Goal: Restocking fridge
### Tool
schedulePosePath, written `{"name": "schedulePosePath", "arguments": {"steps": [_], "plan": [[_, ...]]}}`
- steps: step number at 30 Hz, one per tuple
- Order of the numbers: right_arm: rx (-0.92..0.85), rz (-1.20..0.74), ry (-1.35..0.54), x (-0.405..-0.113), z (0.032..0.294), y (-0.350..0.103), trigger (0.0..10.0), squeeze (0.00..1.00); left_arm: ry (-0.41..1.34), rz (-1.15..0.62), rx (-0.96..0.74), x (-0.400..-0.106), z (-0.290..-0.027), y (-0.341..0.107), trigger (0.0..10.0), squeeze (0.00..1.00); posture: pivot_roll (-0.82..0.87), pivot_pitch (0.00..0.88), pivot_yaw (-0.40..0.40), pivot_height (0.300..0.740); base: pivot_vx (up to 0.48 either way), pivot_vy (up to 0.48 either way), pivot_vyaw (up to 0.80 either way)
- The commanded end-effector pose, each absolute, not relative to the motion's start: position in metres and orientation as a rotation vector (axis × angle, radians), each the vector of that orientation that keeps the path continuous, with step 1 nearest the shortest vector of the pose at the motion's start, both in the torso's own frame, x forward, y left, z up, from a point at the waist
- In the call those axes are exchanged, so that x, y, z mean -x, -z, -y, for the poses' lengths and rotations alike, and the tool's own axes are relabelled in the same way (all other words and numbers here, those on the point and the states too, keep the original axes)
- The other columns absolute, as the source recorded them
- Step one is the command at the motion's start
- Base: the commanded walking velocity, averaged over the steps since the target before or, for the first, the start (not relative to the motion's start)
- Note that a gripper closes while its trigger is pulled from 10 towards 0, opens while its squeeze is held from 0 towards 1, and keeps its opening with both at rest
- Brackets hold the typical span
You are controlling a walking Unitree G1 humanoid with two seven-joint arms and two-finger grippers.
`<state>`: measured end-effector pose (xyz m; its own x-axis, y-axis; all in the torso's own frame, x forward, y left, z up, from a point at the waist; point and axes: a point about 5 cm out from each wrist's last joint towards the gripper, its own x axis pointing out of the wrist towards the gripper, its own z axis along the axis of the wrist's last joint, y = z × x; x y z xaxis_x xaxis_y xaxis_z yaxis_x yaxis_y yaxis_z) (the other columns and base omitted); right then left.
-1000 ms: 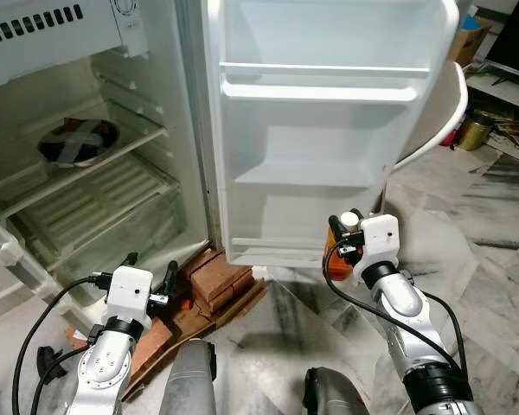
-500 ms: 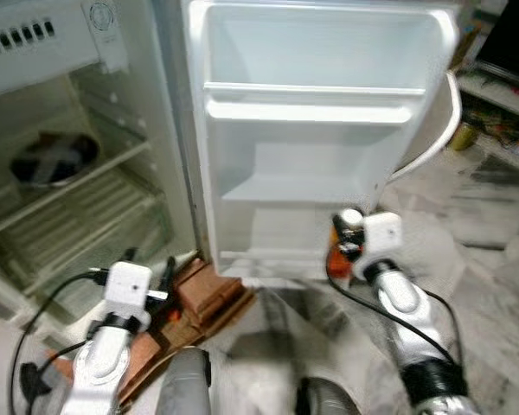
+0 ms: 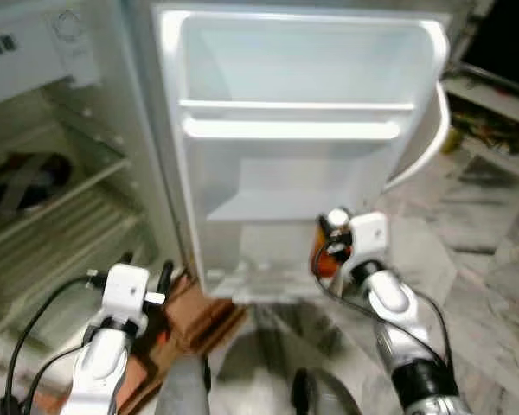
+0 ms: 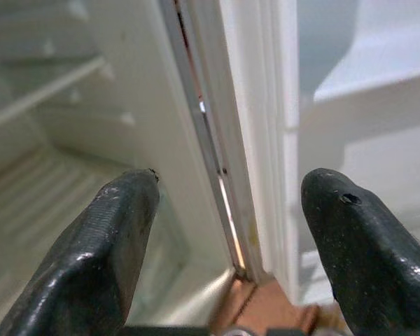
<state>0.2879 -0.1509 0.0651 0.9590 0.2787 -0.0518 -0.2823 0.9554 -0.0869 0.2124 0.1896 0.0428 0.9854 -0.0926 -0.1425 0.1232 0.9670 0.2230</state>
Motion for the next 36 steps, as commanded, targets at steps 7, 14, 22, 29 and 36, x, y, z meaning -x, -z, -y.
{"name": "schedulePosePath", "arguments": {"steps": [7,14,22,29,36], "plan": [[0.106,0.001,-0.247,-0.294,0.164,-0.076,10.0,0.0,0.128,-0.126,-0.225,-0.216,-0.184,-0.044,10.0,0.0,0.15,0.0,-0.041,0.655,0.385,0.0,0.0],[0.097,-0.011,-0.261,-0.294,0.161,-0.074,10.0,0.0,0.131,-0.13,-0.247,-0.215,-0.184,-0.044,10.0,0.0,0.15,0.0,-0.04,0.655,0.133,0.0,0.0],[0.062,-0.057,-0.32,-0.291,0.153,-0.066,10.0,0.0,0.121,-0.153,-0.244,-0.211,-0.185,-0.041,10.0,0.0,0.16,0.0,-0.043,0.65,0.0,0.0,0.0],[0.045,-0.068,-0.384,-0.291,0.141,-0.064,10.0,0.0,0.116,-0.161,-0.25,-0.209,-0.186,-0.041,10.0,0.0,0.17,0.0,-0.04,0.605,0.0,0.0,0.0],[0.042,-0.071,-0.411,-0.292,0.135,-0.064,10.0,0.0,0.117,-0.173,-0.255,-0.205,-0.186,-0.04,10.0,0.0,0.18,0.026,-0.032,0.572,0.0,0.0,0.0]]}}
